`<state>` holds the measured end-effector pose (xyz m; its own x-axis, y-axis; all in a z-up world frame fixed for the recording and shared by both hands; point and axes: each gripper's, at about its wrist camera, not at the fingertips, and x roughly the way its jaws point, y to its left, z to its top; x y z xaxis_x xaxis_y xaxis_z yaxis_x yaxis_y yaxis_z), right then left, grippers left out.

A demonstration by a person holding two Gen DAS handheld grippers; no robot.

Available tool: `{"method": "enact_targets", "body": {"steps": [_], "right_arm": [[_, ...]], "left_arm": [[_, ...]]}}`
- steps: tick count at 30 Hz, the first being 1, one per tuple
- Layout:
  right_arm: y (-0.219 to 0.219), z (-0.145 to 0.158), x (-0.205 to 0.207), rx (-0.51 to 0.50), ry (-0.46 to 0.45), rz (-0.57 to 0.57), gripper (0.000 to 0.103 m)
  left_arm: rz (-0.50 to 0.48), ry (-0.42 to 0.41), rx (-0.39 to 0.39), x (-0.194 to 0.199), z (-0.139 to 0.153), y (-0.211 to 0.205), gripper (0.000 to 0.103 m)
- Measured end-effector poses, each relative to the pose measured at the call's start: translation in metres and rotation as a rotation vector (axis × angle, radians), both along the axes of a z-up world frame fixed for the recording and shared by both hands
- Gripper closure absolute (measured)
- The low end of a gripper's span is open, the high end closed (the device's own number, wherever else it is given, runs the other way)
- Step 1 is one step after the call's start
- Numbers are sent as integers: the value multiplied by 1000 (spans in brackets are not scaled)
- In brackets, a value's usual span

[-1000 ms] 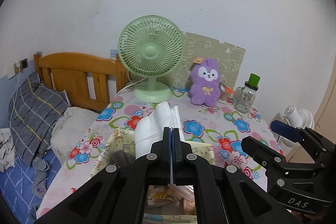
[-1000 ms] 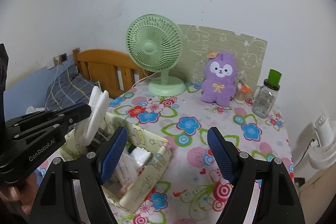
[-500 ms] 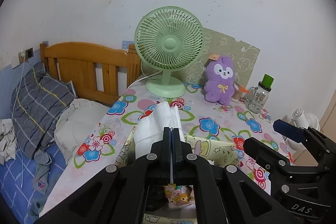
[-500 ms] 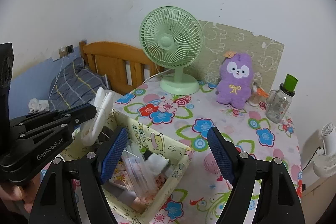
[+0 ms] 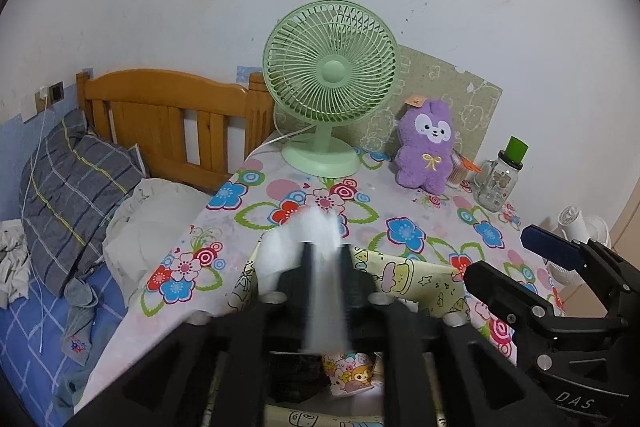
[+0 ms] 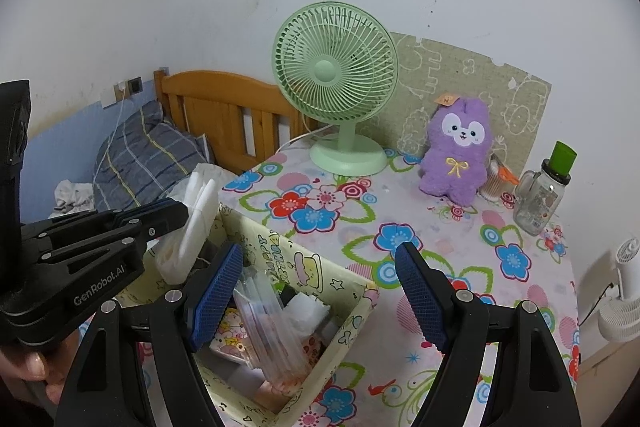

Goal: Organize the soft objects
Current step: 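Carry the white pad with the left gripper over the basket, then open the left gripper to drop the white pad into the basket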

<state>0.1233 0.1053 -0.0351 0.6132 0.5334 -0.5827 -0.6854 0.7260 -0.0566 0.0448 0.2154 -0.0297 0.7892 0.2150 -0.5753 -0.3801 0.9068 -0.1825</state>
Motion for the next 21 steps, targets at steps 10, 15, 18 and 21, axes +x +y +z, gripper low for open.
{"method": "enact_targets", "body": {"steps": [10, 15, 18, 21], "right_arm": [[-9, 2, -1, 9, -3, -16, 22], [-15, 6, -3, 22, -14, -25, 22], [-20, 8, -5, 27, -18, -31, 22], [-27, 11, -6, 35, -25, -38, 22]], "left_arm": [[37, -21, 50, -5, 6, -2, 18], [41, -27, 46, -7, 9, -5, 16], [36, -38, 52, -8, 11, -9, 16], [26, -44, 60, -8, 13, -15, 16]]}}
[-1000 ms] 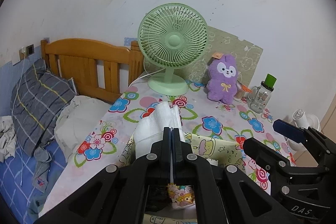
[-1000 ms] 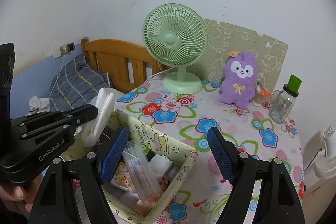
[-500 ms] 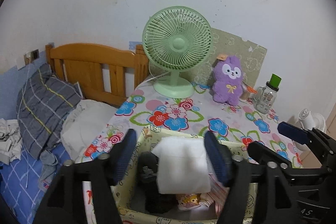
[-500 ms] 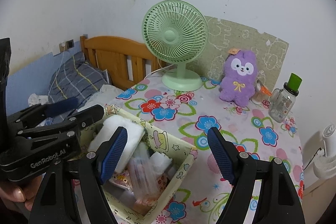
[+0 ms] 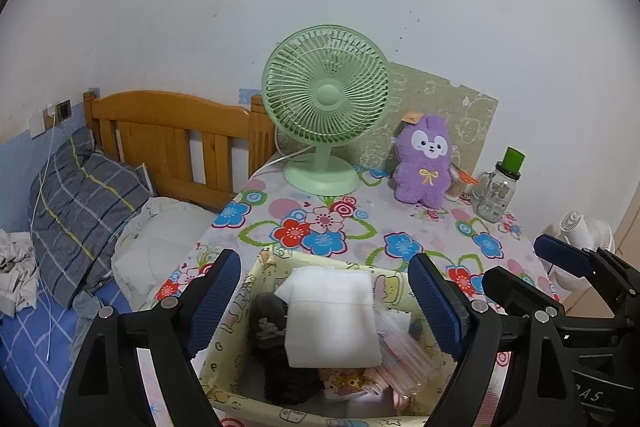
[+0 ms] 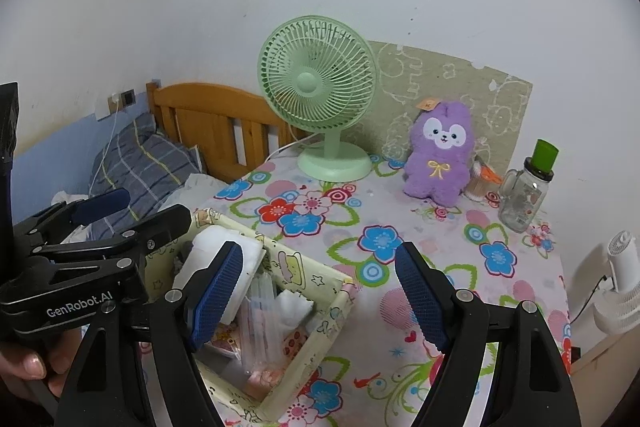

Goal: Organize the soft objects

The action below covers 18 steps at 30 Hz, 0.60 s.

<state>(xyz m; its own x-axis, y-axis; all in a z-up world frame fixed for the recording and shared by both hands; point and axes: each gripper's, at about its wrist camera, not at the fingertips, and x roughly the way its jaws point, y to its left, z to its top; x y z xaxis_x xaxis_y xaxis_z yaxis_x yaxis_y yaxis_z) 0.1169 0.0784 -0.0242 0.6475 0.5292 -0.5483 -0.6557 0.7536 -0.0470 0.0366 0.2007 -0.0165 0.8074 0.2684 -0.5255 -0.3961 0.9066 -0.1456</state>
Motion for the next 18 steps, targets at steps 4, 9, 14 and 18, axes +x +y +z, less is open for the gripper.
{"method": "enact_targets", "body": {"steps": [4, 9, 14, 18], "right_arm": [[-11, 5, -6, 16, -15, -6, 22], [-28, 9, -12, 39, -32, -25, 22], [-50, 12, -13, 64, -41, -46, 22], [-74, 14, -15, 92, -45, -72, 22]], "left_arm": [[-19, -9, 6, 0, 4, -8, 16], [-35, -30, 29, -1, 10, -24, 16], [-55, -38, 47, 0, 16, -42, 16], [-85, -42, 68, 3, 20, -63, 15]]}}
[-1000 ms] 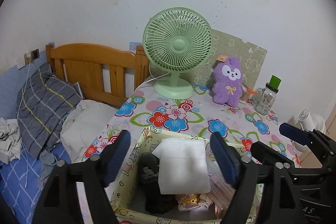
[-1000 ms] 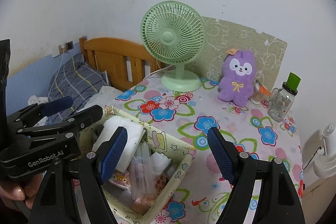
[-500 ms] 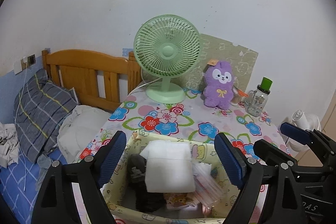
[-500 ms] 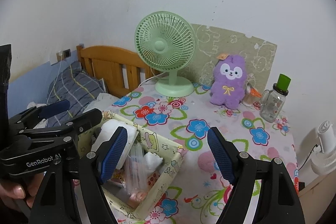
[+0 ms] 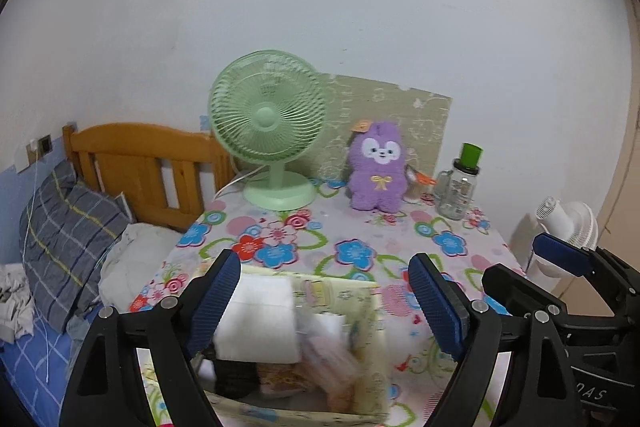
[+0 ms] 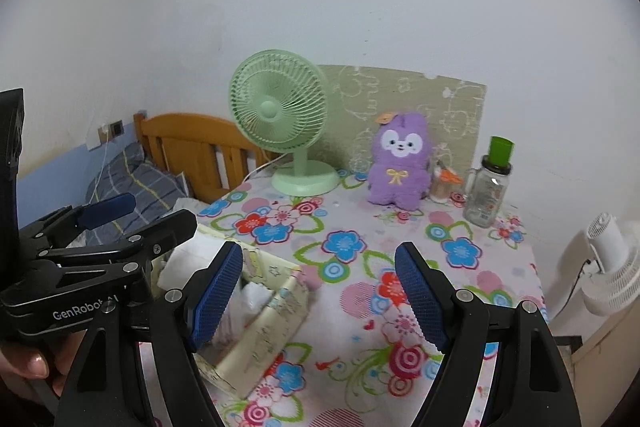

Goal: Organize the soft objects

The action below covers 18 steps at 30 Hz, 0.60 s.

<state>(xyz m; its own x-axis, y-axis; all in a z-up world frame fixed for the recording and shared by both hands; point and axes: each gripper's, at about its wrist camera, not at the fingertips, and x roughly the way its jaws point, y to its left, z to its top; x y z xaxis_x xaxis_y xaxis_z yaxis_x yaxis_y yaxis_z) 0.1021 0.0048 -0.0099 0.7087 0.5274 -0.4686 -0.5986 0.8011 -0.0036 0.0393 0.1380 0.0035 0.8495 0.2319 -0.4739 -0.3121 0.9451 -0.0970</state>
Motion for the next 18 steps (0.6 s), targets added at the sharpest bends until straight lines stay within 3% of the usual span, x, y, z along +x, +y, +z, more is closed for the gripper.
{"method": "enact_targets", "body": {"steps": [10, 18], "right_arm": [[-76, 14, -16, 58, -47, -96, 22], [-104, 23, -34, 62, -89, -127, 20]], "left_arm": [[-104, -46, 70, 0, 13, -66, 5], [-155, -68, 82, -3, 20, -98, 2]]}}
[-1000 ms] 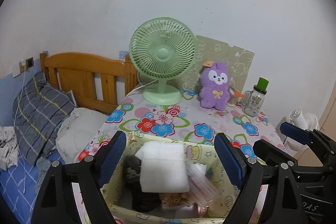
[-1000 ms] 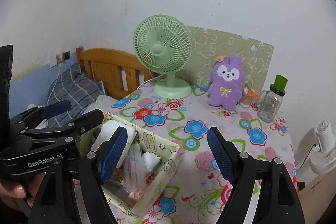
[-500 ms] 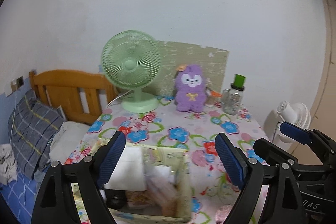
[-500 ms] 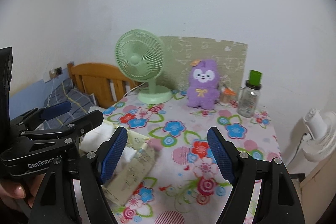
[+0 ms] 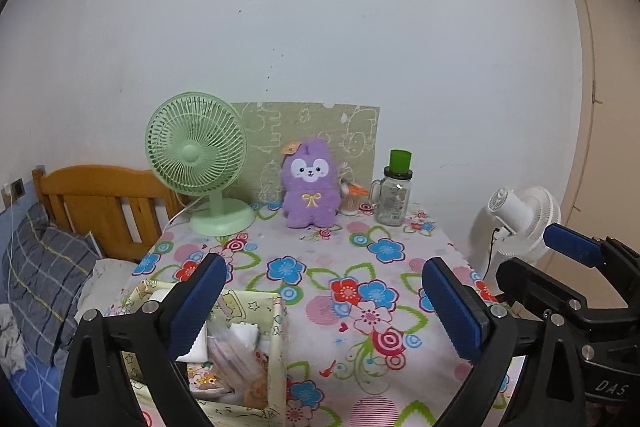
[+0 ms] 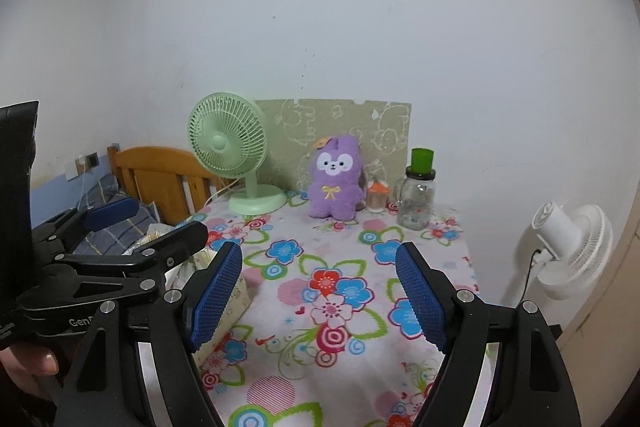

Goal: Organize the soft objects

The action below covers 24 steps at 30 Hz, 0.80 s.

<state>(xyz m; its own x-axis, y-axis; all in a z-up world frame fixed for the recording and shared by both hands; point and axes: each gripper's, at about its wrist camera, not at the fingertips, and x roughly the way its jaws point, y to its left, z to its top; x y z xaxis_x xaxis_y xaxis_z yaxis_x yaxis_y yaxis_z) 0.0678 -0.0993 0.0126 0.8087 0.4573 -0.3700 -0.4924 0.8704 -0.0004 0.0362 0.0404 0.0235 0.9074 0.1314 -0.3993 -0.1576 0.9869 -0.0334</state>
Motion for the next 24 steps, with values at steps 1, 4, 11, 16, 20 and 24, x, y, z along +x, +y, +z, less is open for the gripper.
{"method": "enact_targets", "body": {"steps": [1, 4, 11, 16, 20, 24], "right_arm": [[-2, 1, -2, 3, -6, -3, 19], [-6, 4, -8, 15, -15, -3, 18], [-4, 6, -11, 17, -23, 9, 17], [-4, 8, -13, 26, -23, 7, 14], [-4, 9, -12, 28, -25, 6, 13], [-3, 8, -12, 30, -22, 9, 13]], "left_arm": [[-1, -5, 1, -1, 1, -2, 0], [6, -21, 0, -6, 5, -4, 0], [11, -29, -2, -13, 10, -4, 0], [14, -37, -23, -15, 11, 0, 0], [14, -29, -16, -13, 10, -1, 0], [16, -56, 7, -16, 10, -3, 0]]}}
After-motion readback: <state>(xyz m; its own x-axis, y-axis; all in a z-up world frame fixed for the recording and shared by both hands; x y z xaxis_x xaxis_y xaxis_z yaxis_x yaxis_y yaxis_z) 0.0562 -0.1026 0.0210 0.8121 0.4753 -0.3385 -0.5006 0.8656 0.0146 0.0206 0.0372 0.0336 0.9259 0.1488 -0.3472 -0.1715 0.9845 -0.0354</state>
